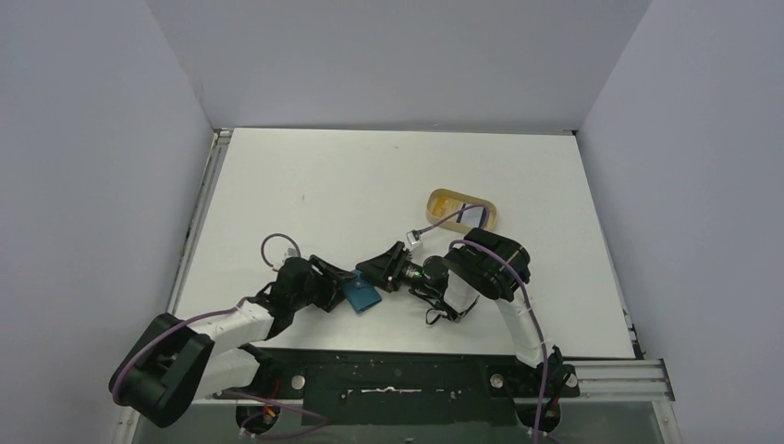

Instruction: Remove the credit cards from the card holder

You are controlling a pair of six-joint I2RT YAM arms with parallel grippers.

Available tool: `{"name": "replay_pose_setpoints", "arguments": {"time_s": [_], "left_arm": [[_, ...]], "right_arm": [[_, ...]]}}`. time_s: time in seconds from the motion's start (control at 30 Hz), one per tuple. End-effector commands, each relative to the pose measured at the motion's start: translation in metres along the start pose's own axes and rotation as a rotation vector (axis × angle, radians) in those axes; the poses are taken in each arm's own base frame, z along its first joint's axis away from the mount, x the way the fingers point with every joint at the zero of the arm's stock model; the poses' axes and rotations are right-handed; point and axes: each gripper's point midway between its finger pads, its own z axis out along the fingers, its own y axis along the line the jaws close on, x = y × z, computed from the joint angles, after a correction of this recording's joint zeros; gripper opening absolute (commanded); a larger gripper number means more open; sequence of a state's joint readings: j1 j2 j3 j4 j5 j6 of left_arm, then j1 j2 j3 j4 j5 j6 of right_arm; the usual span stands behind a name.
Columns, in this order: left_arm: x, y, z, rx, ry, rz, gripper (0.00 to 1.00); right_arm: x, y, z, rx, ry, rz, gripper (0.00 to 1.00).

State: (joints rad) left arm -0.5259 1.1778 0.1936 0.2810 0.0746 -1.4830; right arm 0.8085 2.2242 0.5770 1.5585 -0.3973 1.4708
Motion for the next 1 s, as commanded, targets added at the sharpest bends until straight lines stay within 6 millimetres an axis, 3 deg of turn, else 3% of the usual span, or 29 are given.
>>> {"name": "replay_pose_setpoints", "arguments": {"time_s": [0.0, 0.17, 0.43, 0.67, 0.77, 0.97], "left_arm": [[0.001, 0.047, 0.0, -0.169, -0.01, 0.03, 0.56], [-0.003, 0.034, -0.003, -0.144, -0.023, 0.051, 0.46], [-0.006, 0.04, -0.008, -0.18, -0.038, 0.08, 0.0], [-0.011, 0.035, -0.008, -0.183, -0.059, 0.103, 0.0], [-0.013, 0.033, -0.008, -0.181, -0.068, 0.118, 0.0], [-0.015, 0.033, -0.007, -0.189, -0.076, 0.134, 0.0]], "right_arm": [[0.02, -0.076, -0.021, 0.206, 0.039, -0.062, 0.59], [0.017, -0.07, -0.021, 0.194, 0.032, -0.059, 0.59], [0.003, -0.05, -0.024, 0.206, 0.012, -0.11, 0.66], [-0.01, -0.015, -0.019, 0.276, 0.044, -0.286, 0.68], [-0.012, -0.017, -0.025, 0.372, 0.081, -0.358, 0.69], [-0.013, -0.014, -0.028, 0.396, 0.085, -0.394, 0.68]]}}
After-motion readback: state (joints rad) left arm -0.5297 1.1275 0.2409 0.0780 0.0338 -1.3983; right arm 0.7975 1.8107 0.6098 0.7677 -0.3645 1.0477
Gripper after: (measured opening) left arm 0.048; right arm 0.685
